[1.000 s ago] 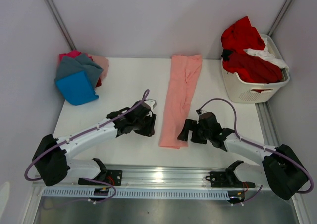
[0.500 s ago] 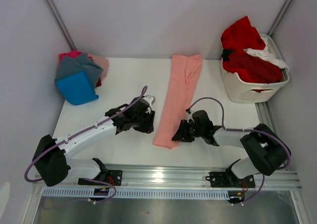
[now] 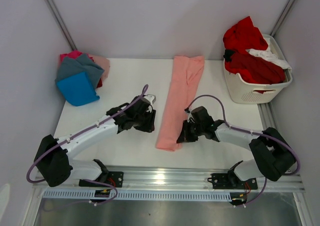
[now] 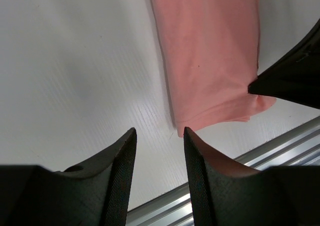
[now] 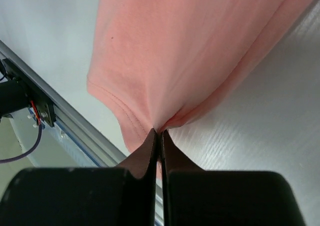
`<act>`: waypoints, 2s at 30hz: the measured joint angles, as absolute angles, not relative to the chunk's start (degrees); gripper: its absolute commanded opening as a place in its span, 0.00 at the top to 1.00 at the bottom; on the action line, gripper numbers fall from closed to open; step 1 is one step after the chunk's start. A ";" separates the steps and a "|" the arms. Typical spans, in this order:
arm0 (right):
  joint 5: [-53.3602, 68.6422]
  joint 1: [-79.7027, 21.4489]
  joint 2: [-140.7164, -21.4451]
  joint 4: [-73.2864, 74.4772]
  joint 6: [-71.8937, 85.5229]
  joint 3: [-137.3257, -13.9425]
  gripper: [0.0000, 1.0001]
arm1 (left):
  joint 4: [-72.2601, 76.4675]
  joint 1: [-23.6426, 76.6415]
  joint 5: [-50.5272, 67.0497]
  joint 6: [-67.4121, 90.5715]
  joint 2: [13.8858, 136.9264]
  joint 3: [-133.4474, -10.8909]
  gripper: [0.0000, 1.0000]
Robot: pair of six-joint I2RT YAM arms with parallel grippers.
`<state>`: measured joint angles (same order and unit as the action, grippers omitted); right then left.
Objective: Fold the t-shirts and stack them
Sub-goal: Grab the bottom of the folded rectangular tshirt with right arm, then fold the folded rectangular tshirt in 1/3 of the way
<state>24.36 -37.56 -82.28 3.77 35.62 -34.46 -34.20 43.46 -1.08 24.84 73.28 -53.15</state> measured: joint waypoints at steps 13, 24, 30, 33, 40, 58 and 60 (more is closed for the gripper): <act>25.30 -36.42 -65.08 23.92 32.01 -38.02 1.00 | -34.65 42.17 -1.08 23.40 76.51 -56.40 0.55; 33.54 -23.62 -63.35 27.35 30.35 -47.09 1.00 | -34.83 41.54 -1.06 22.92 77.91 -57.14 0.55; 36.77 -17.58 -70.76 15.77 33.52 -52.71 1.00 | -34.79 41.47 -0.16 22.92 77.93 -57.14 0.56; 36.49 -16.34 -76.62 11.31 35.38 -56.53 1.00 | -34.81 41.47 0.30 22.90 77.91 -57.14 0.56; 32.12 -14.63 -96.71 6.83 36.05 -75.79 1.00 | -34.74 41.43 0.86 22.52 77.87 -57.14 0.56; 16.40 -12.97 -113.01 14.79 33.93 -93.27 1.00 | -34.79 41.43 -0.38 21.34 74.11 -56.66 0.57; 15.75 -12.95 -113.65 14.66 33.28 -93.69 1.00 | -34.76 41.43 -0.43 21.32 74.13 -56.66 0.57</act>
